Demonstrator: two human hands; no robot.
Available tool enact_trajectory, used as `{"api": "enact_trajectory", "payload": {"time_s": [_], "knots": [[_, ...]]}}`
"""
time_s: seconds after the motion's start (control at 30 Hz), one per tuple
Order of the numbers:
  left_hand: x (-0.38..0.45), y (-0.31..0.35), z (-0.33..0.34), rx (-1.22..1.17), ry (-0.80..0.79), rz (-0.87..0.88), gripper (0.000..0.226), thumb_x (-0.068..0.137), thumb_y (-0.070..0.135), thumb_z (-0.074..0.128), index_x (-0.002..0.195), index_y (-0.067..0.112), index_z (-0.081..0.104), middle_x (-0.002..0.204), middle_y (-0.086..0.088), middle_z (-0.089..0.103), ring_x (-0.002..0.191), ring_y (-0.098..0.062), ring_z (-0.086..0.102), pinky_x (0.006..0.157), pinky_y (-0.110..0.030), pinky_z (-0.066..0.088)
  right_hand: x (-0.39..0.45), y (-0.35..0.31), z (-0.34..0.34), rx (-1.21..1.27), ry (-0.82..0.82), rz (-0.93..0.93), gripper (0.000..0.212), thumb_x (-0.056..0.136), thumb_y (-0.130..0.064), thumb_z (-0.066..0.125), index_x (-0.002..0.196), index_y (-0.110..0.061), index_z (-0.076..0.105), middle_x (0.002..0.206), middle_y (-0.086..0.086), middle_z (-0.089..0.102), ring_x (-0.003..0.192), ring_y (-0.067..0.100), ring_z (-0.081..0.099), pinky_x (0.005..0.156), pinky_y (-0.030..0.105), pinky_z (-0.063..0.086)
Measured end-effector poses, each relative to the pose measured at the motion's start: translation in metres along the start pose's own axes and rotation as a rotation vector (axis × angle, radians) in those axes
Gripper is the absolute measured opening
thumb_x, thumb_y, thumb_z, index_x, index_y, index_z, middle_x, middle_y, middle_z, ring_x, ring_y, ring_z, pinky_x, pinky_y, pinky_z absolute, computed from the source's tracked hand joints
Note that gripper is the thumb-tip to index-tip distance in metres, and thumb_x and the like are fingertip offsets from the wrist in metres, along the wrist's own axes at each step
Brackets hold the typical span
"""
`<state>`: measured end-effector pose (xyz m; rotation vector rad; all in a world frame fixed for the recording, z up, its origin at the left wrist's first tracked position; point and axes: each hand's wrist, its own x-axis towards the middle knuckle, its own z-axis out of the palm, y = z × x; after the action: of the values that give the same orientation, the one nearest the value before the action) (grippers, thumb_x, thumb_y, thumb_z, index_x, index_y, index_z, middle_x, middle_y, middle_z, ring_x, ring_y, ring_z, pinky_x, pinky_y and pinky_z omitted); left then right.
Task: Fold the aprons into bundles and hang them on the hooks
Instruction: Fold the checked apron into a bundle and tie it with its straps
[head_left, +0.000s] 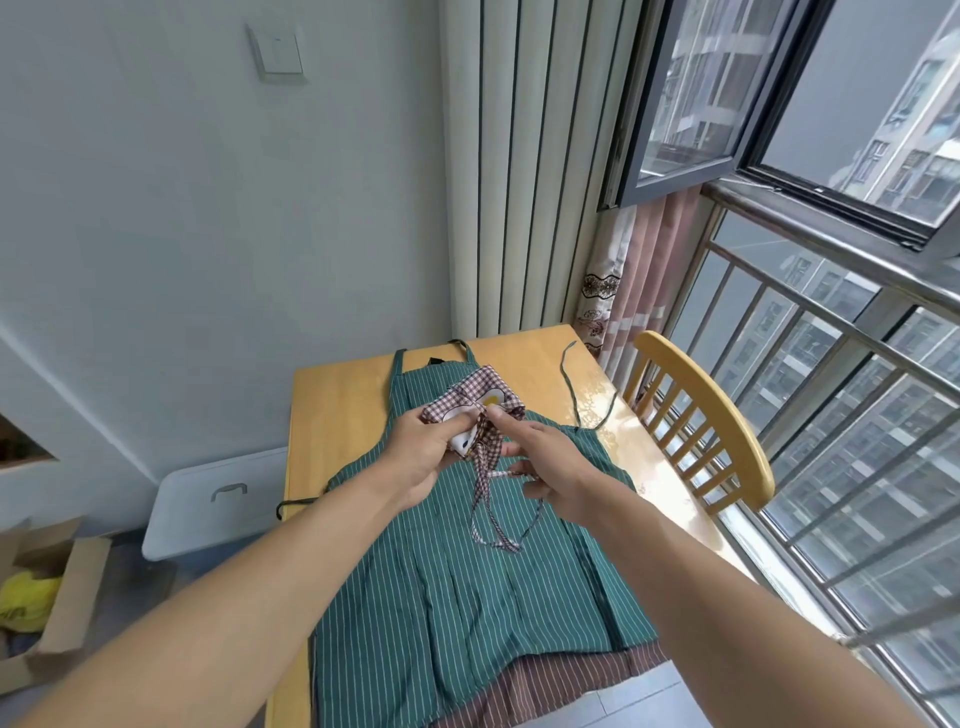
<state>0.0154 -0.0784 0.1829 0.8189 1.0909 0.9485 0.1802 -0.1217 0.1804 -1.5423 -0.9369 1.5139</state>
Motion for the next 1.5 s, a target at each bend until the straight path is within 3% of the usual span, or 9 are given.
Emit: {"api": "enact_trajectory", "payload": {"time_s": [0.3, 0.37, 0.47, 0.6, 0.73, 0.83, 1.17, 1.37, 1.5], "knots": [[-0.003, -0.013, -0.013, 0.114, -0.009, -0.099, 0.041, 0.081, 0.014, 0.083, 0.117, 0.007, 0.067, 0.103, -0.010, 0.077, 0.085, -0.020, 0.070, 0.071, -0.034, 0.055, 0.005, 0.009, 0.003, 0.074, 0.035, -0.007, 0.040, 0.090, -0.043, 0.074, 0.112, -0.010, 0.071, 0.096, -0.003, 0.060, 0.068, 0.011, 0.047, 0.045, 0.023, 0.026], [-0.006, -0.014, -0.015, 0.072, -0.040, -0.118, 0.035, 0.085, 0.011, 0.078, 0.117, 0.004, 0.067, 0.109, -0.015, 0.076, 0.087, -0.021, 0.071, 0.069, -0.033, 0.057, 0.003, 0.008, -0.001, 0.033, -0.003, -0.026, 0.031, 0.092, -0.045, 0.071, 0.096, -0.013, 0.072, 0.081, -0.004, 0.055, 0.057, 0.009, 0.041, 0.046, 0.024, 0.022], [-0.007, -0.012, -0.019, -0.012, -0.023, -0.117, 0.031, 0.089, 0.006, 0.072, 0.118, -0.001, 0.066, 0.115, -0.018, 0.074, 0.090, -0.023, 0.071, 0.067, -0.031, 0.059, 0.001, 0.008, -0.016, -0.131, -0.220, -0.003, 0.043, 0.090, -0.064, 0.063, 0.082, -0.023, 0.070, 0.065, -0.006, 0.044, 0.053, 0.011, 0.026, 0.053, 0.029, 0.016], [-0.006, -0.002, -0.031, -0.150, -0.025, -0.142, 0.015, 0.094, 0.004, 0.065, 0.107, 0.002, 0.071, 0.110, -0.015, 0.074, 0.086, -0.020, 0.070, 0.063, -0.027, 0.061, 0.001, 0.010, -0.047, -0.226, -0.465, 0.087, 0.038, 0.098, -0.052, 0.055, 0.092, -0.017, 0.067, 0.067, -0.006, 0.052, 0.056, 0.009, 0.029, 0.056, 0.027, 0.020], [-0.013, 0.005, -0.039, -0.066, -0.237, -0.232, 0.010, 0.087, 0.010, 0.068, 0.091, 0.007, 0.076, 0.090, -0.009, 0.075, 0.074, -0.014, 0.069, 0.058, -0.021, 0.059, 0.010, 0.017, -0.059, -0.206, -0.607, 0.143, 0.024, 0.101, -0.033, 0.055, 0.099, -0.015, 0.070, 0.072, -0.003, 0.052, 0.058, 0.009, 0.031, 0.056, 0.027, 0.020], [-0.016, 0.005, -0.041, 0.071, -0.491, -0.336, 0.025, 0.084, 0.008, 0.073, 0.108, -0.001, 0.068, 0.102, -0.017, 0.073, 0.087, -0.023, 0.070, 0.074, -0.028, 0.061, 0.014, 0.015, -0.054, -0.279, -0.645, 0.190, 0.023, 0.106, -0.024, 0.045, 0.097, -0.010, 0.061, 0.076, -0.001, 0.052, 0.061, 0.010, 0.034, 0.057, 0.025, 0.026], [-0.018, 0.004, -0.037, 0.545, -0.623, -0.425, 0.040, 0.086, 0.002, 0.075, 0.123, -0.008, 0.064, 0.116, -0.020, 0.072, 0.099, -0.024, 0.071, 0.079, -0.030, 0.061, 0.025, -0.027, -0.035, -0.551, -0.583, 0.233, 0.023, 0.104, -0.027, 0.054, 0.095, -0.007, 0.059, 0.068, -0.002, 0.044, 0.057, 0.010, 0.032, 0.054, 0.025, 0.026], [-0.021, -0.009, -0.034, 0.657, -0.455, -0.393, 0.029, 0.080, 0.003, 0.083, 0.104, 0.003, 0.067, 0.104, -0.013, 0.077, 0.095, -0.023, 0.075, 0.074, -0.029, 0.058, 0.021, -0.031, -0.007, -0.997, -0.368, 0.072, 0.053, 0.093, -0.050, 0.066, 0.104, 0.001, 0.072, 0.071, 0.007, 0.057, 0.056, 0.013, 0.037, 0.053, 0.027, 0.031], [-0.016, -0.020, -0.036, 0.549, -0.270, -0.336, 0.034, 0.078, -0.001, 0.082, 0.109, -0.004, 0.066, 0.103, -0.014, 0.077, 0.095, -0.025, 0.076, 0.082, -0.034, 0.061, 0.013, -0.027, 0.002, -1.063, -0.179, -0.176, 0.028, 0.098, -0.038, 0.064, 0.110, -0.017, 0.079, 0.067, -0.003, 0.068, 0.042, 0.005, 0.040, 0.041, 0.019, 0.032]]}}
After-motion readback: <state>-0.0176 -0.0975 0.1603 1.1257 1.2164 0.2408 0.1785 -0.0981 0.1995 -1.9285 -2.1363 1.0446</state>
